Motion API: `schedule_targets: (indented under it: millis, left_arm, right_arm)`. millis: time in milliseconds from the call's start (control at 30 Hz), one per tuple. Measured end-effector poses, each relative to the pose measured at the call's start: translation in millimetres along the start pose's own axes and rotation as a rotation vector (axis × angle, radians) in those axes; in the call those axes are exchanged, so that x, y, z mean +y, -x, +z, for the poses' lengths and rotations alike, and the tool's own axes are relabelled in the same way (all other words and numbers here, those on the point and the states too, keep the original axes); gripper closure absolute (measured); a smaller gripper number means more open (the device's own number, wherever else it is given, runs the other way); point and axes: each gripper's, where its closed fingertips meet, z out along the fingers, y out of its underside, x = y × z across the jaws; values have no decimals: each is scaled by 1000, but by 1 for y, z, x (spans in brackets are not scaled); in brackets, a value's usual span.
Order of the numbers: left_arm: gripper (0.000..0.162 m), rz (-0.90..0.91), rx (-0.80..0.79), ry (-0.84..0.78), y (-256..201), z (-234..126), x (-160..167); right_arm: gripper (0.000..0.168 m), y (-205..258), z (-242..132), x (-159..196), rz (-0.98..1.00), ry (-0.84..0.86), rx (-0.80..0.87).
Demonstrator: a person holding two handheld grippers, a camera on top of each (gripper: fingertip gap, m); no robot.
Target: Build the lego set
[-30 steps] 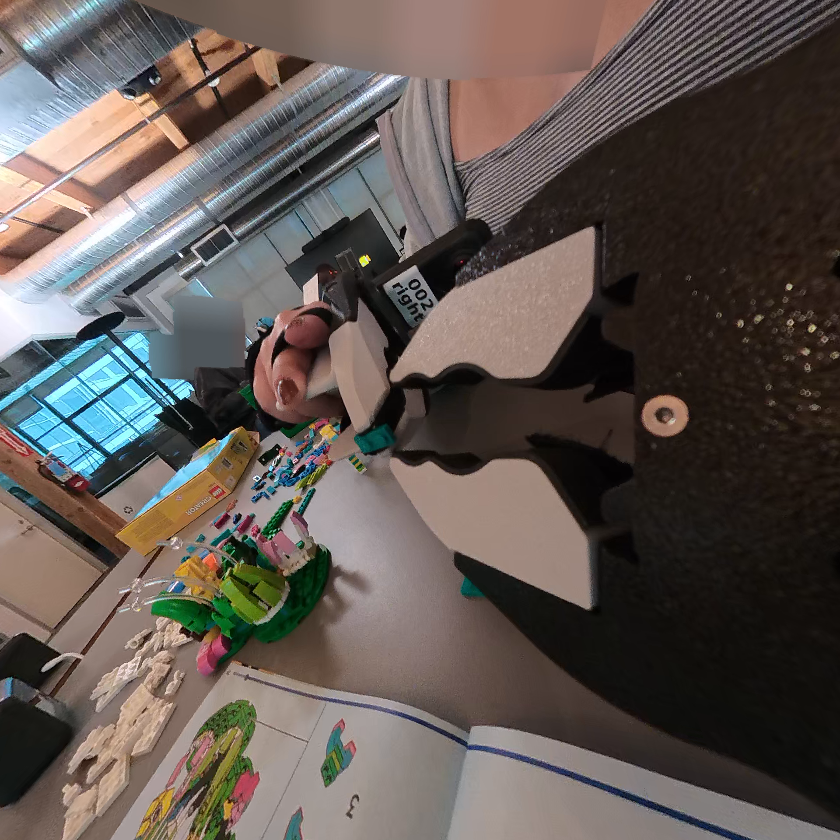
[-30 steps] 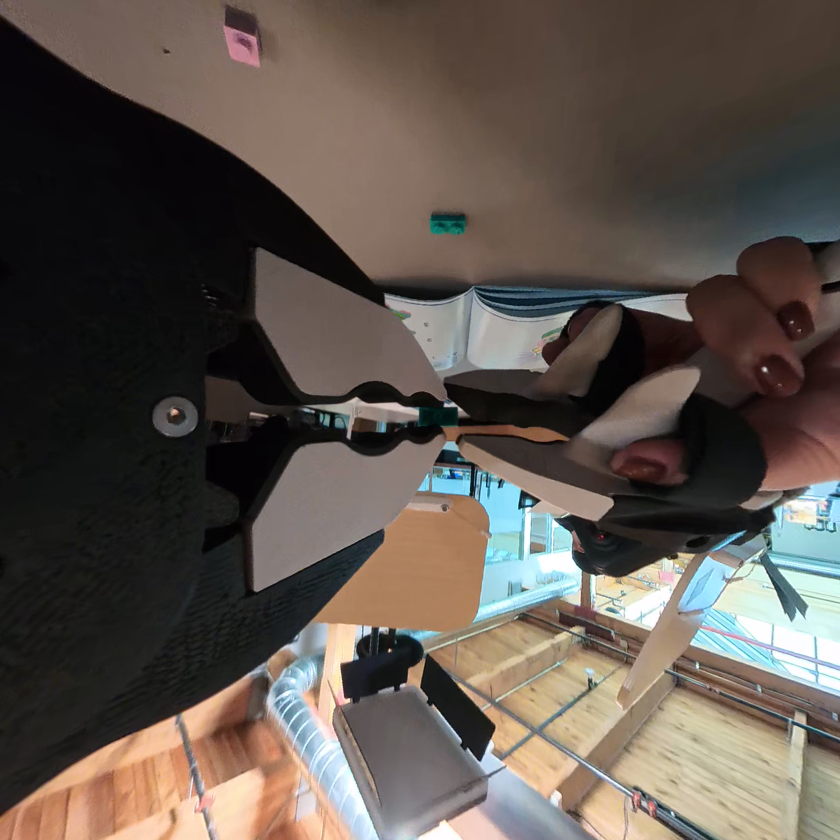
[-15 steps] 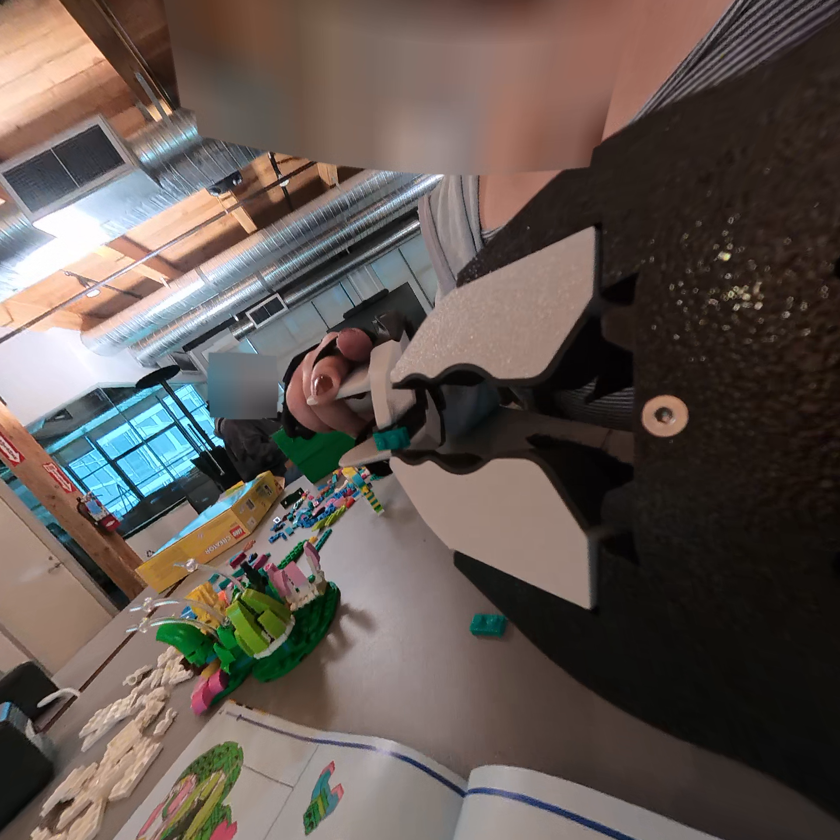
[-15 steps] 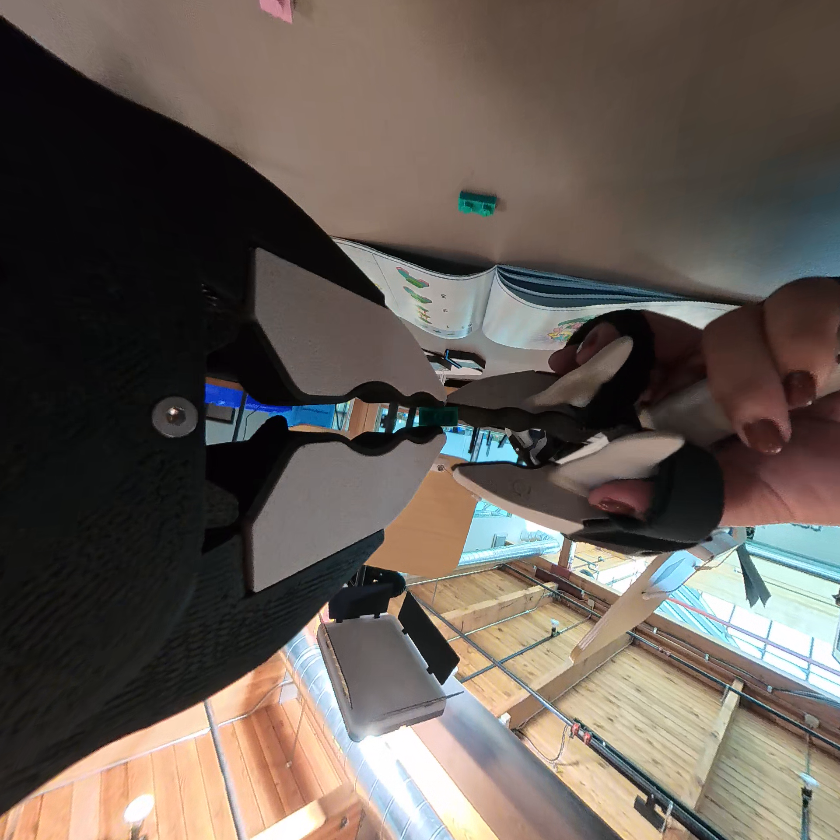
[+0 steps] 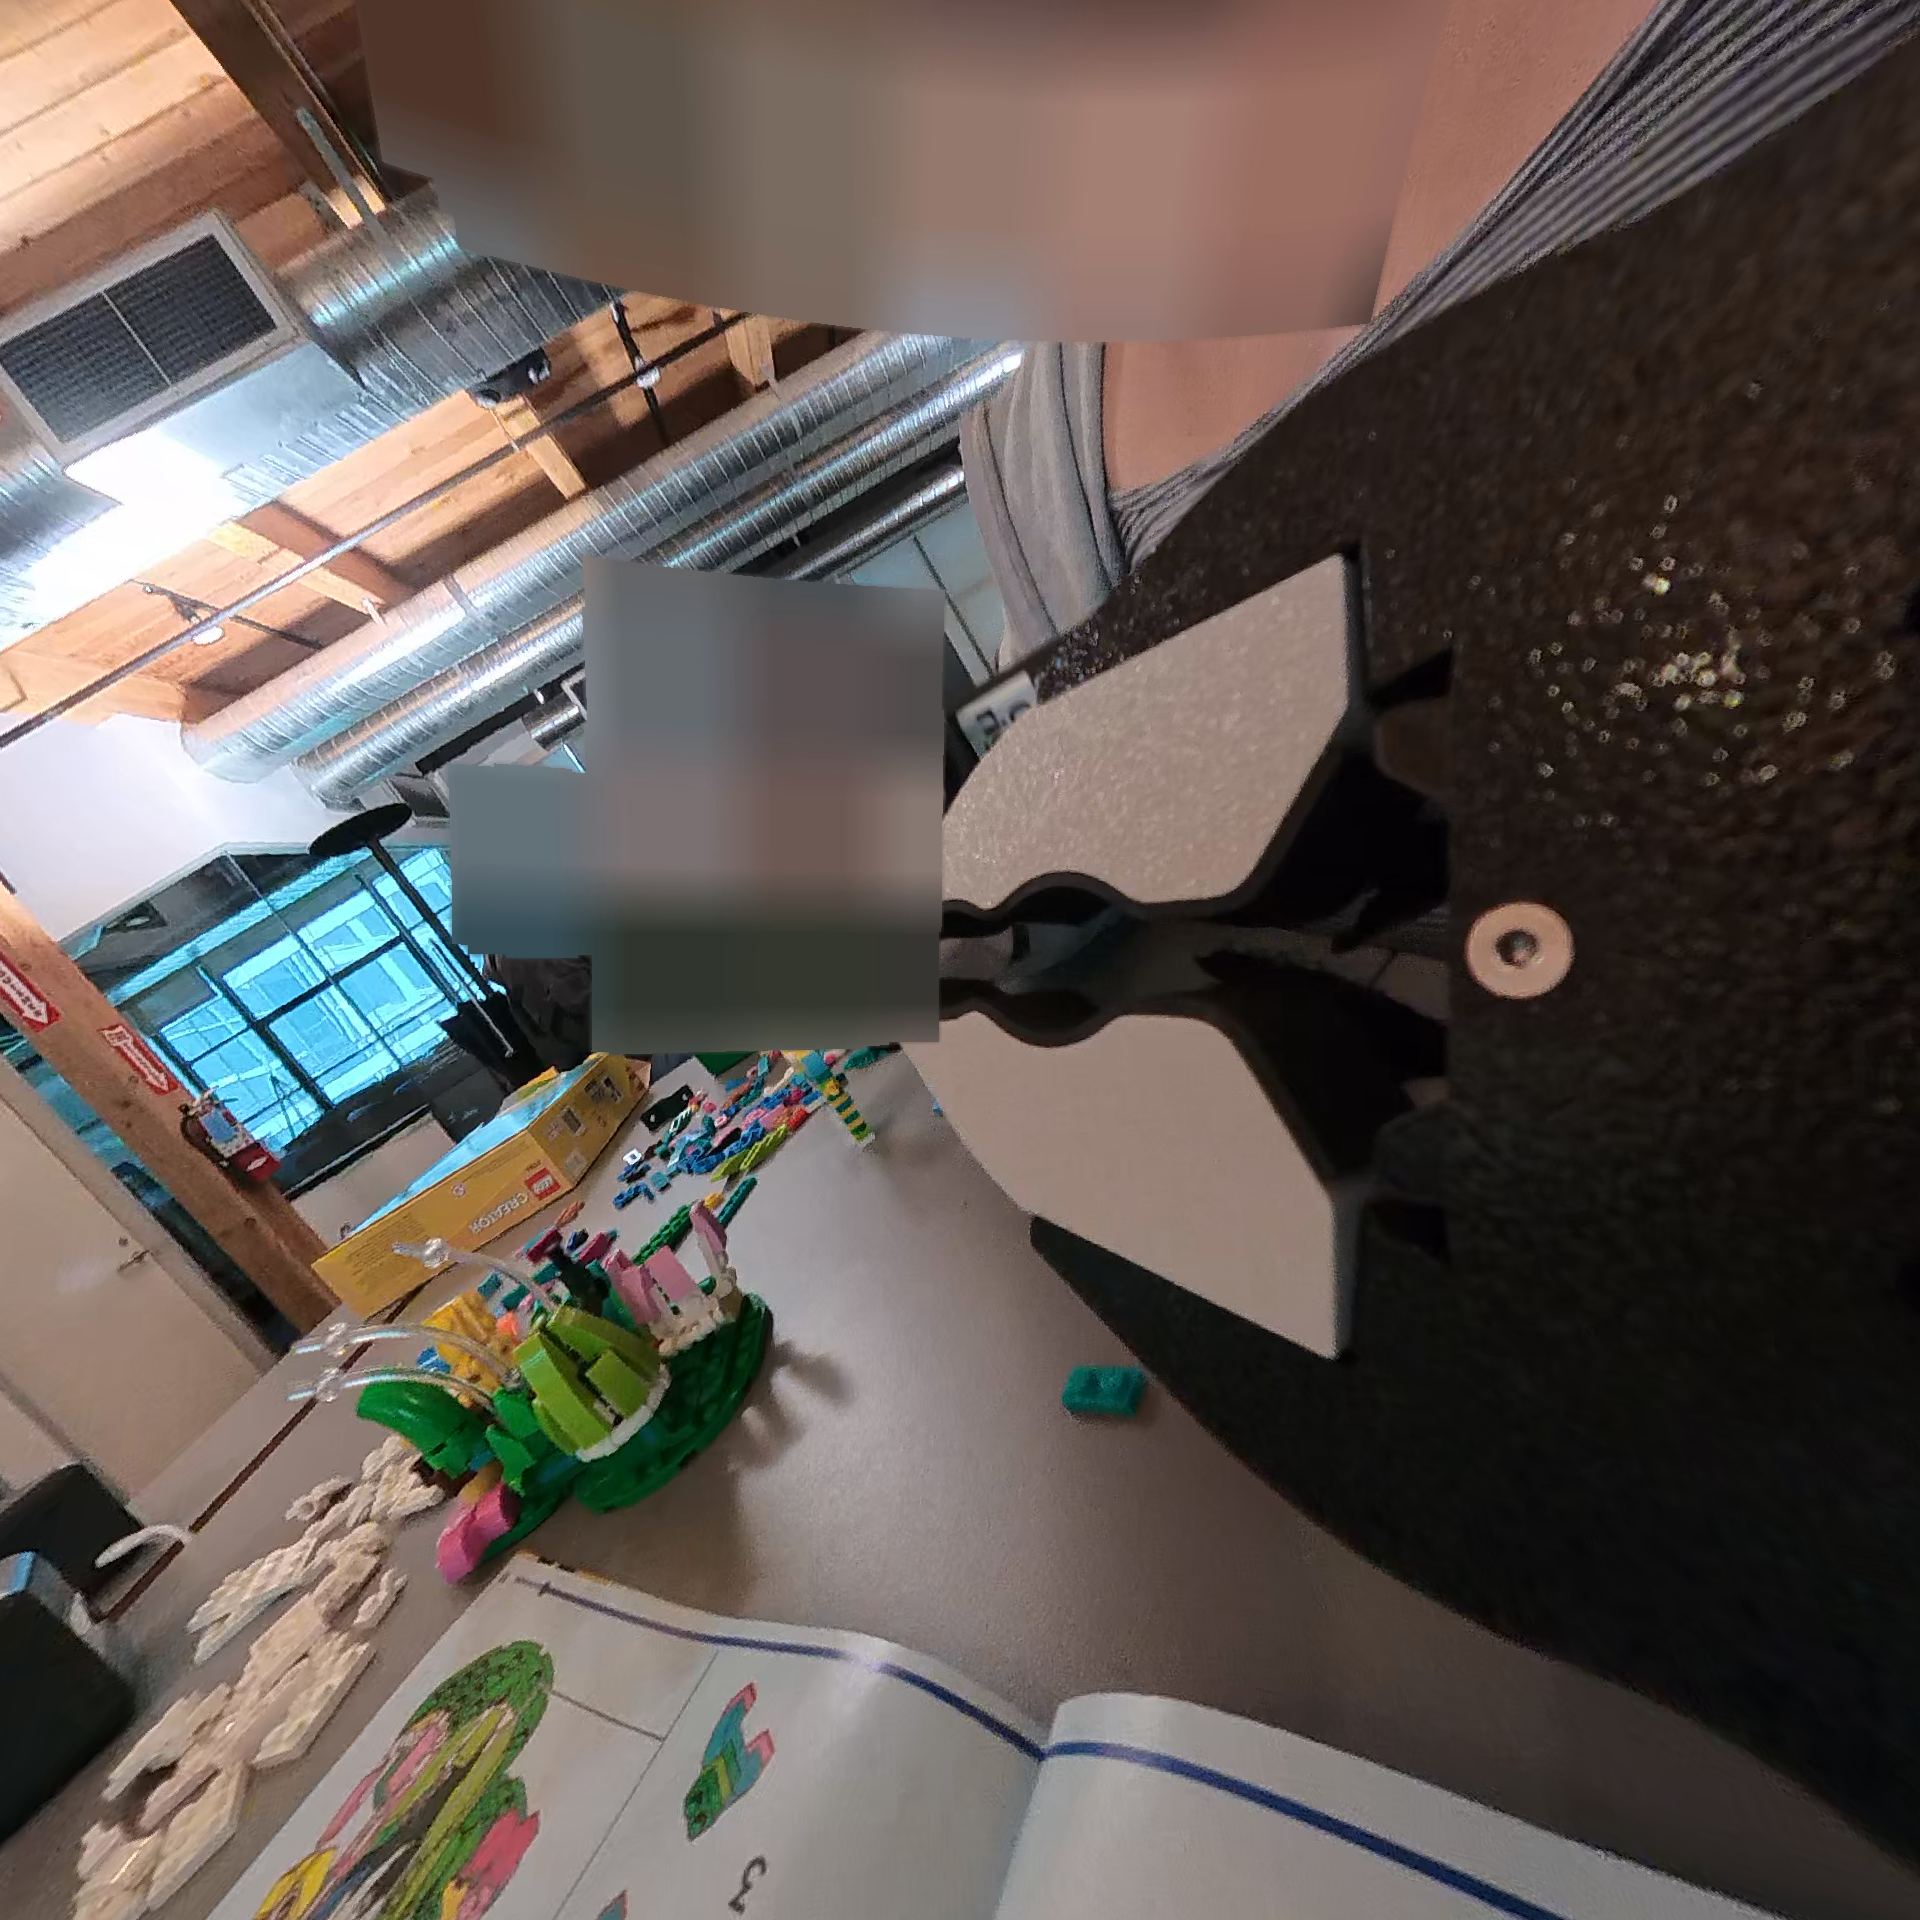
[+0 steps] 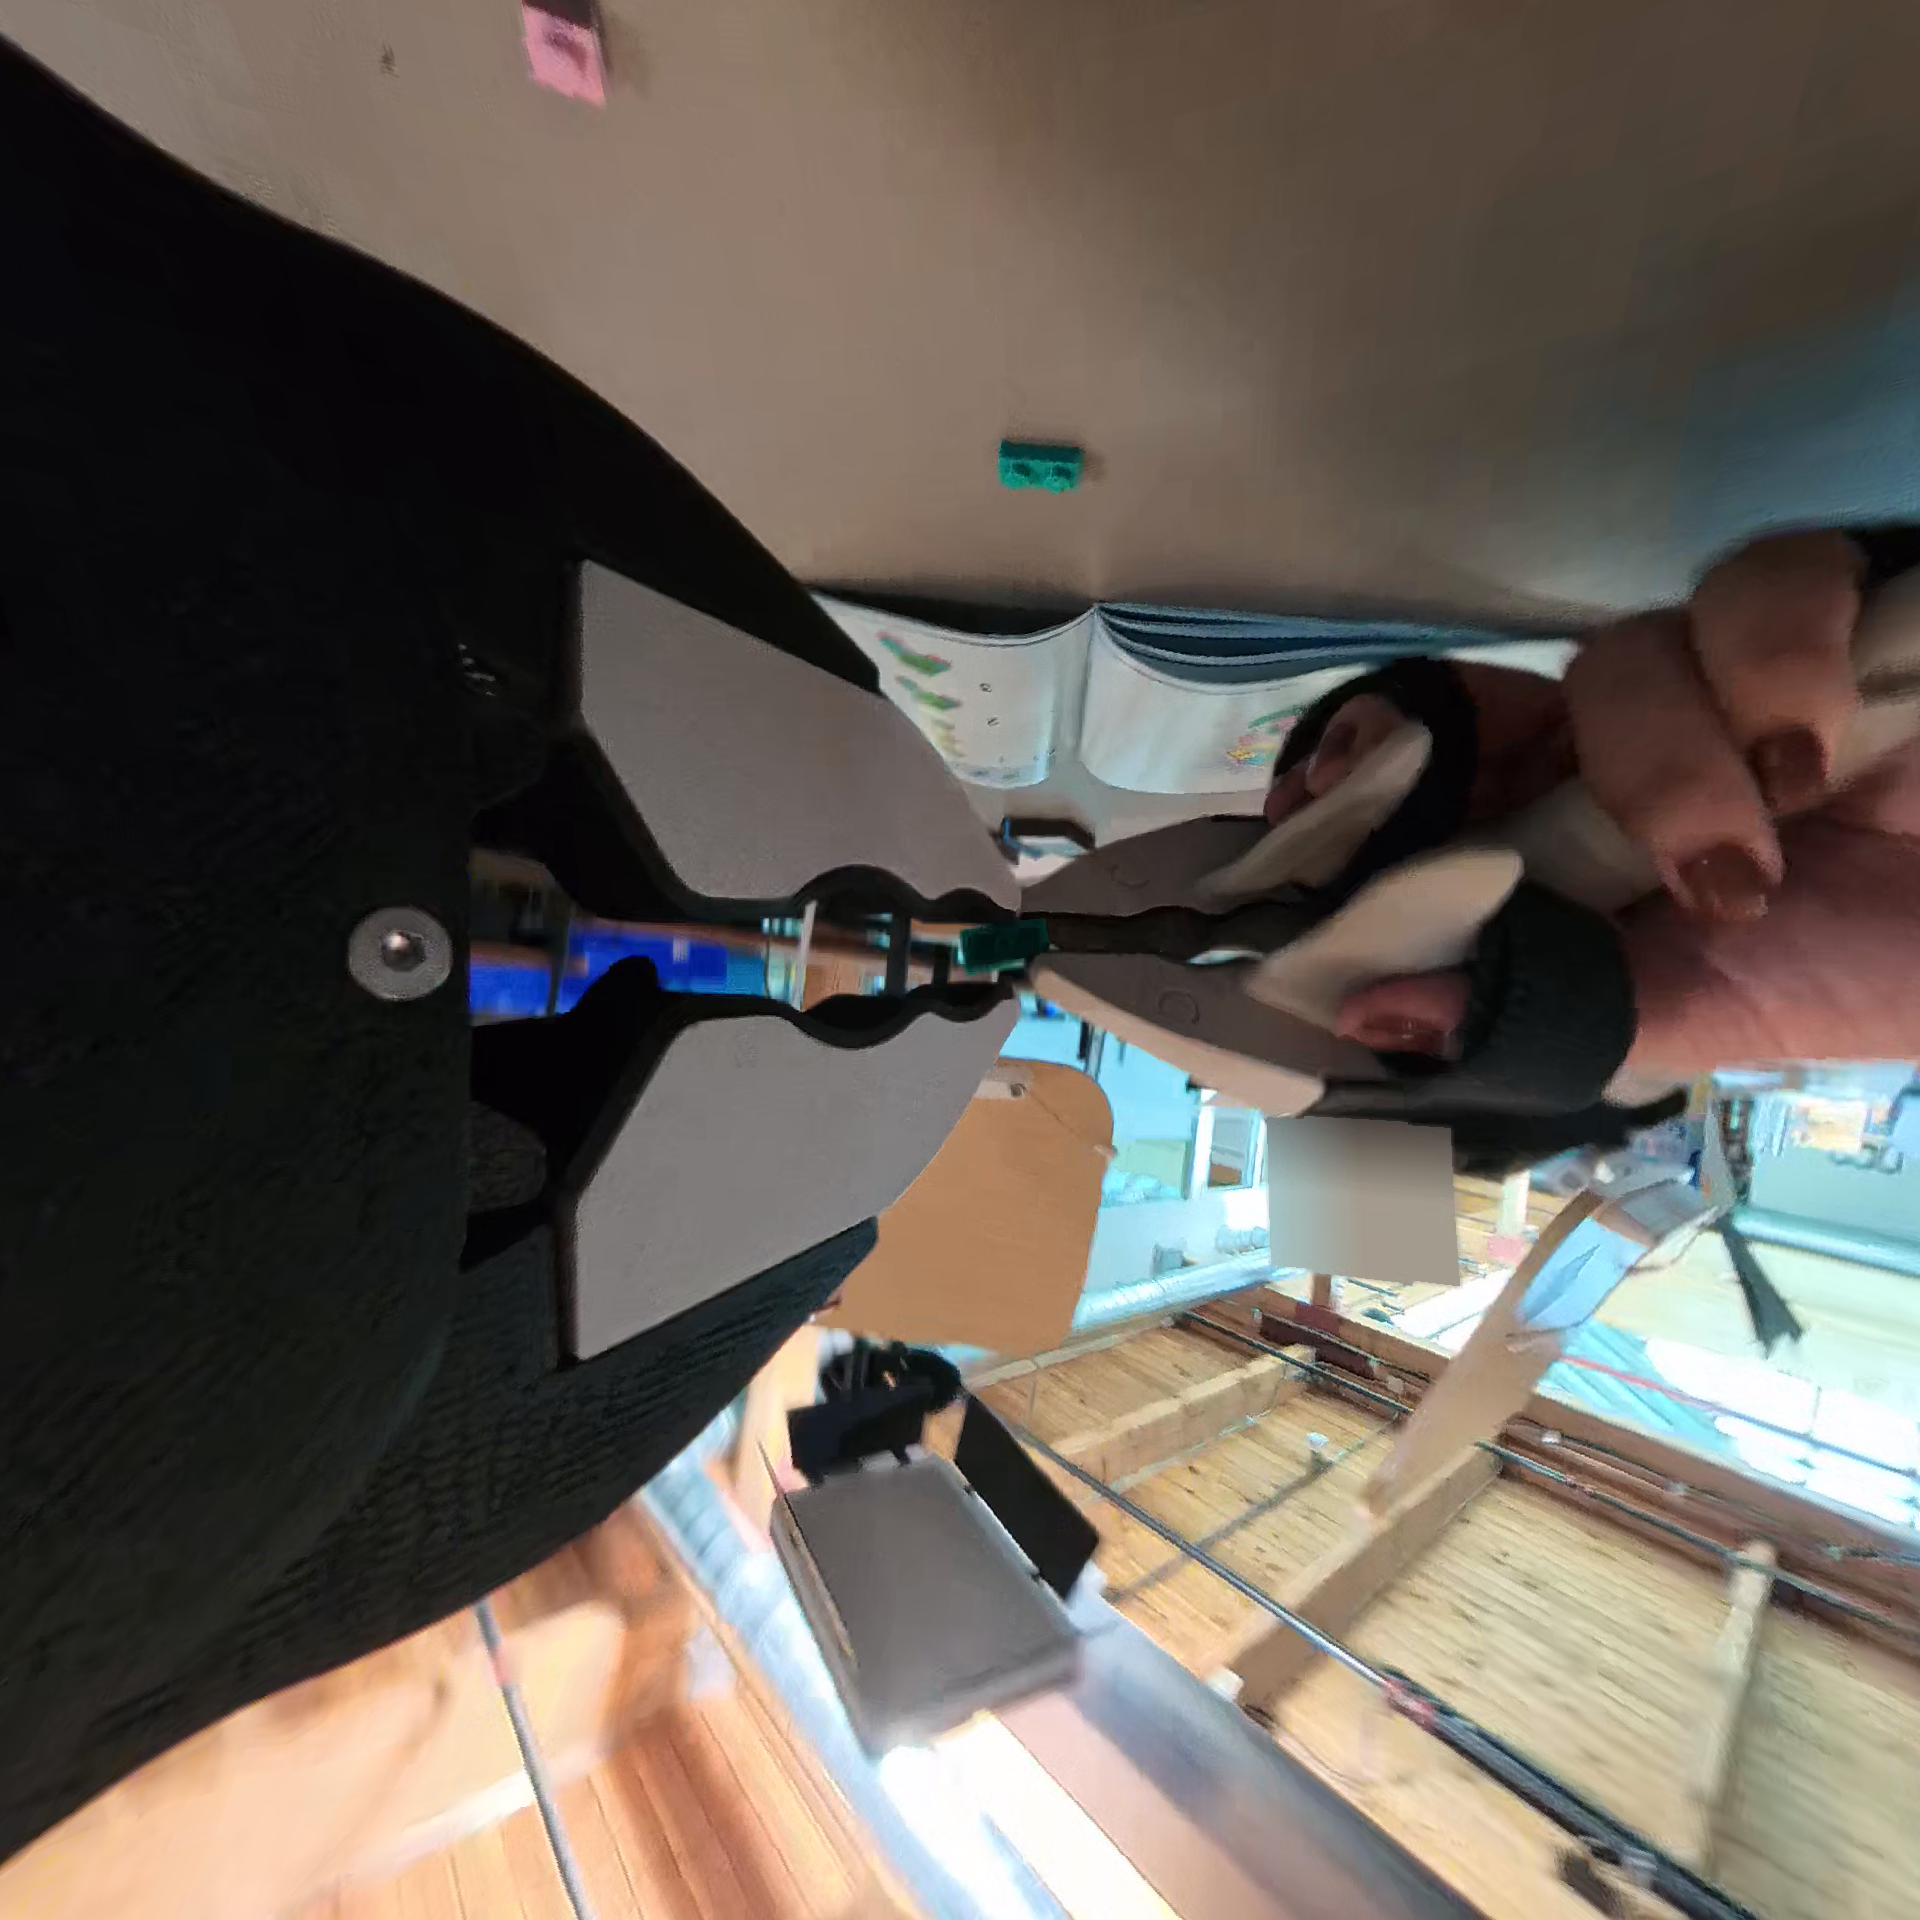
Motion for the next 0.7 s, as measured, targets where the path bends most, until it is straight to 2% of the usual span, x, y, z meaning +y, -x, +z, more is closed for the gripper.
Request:
schedule_targets:
  millis: [100,233,333,433,567,700]
  left_arm:
    - [155,120,-103,27,6,-2,1]
    - [155,356,-316,139,21,-5,8]
    - [155,455,-384,220,26,1,17]
    - [155,499,-406,295,31,17,31]
    - [155,610,-528,412,53,31,45]
    - [155,680,-588,430,61,42,41]
  right_arm:
    - [150,-21,-14,14,221,38,39]
    - [147,-52,-58,55,528,173,120]
    - [148,-76,-115,94,715,303,252]
    - [148,-86,-187,133,892,438,386]
    - [148,-73,-273,161,1029,615,493]
    - [145,-39,-334,177,1190,764,517]
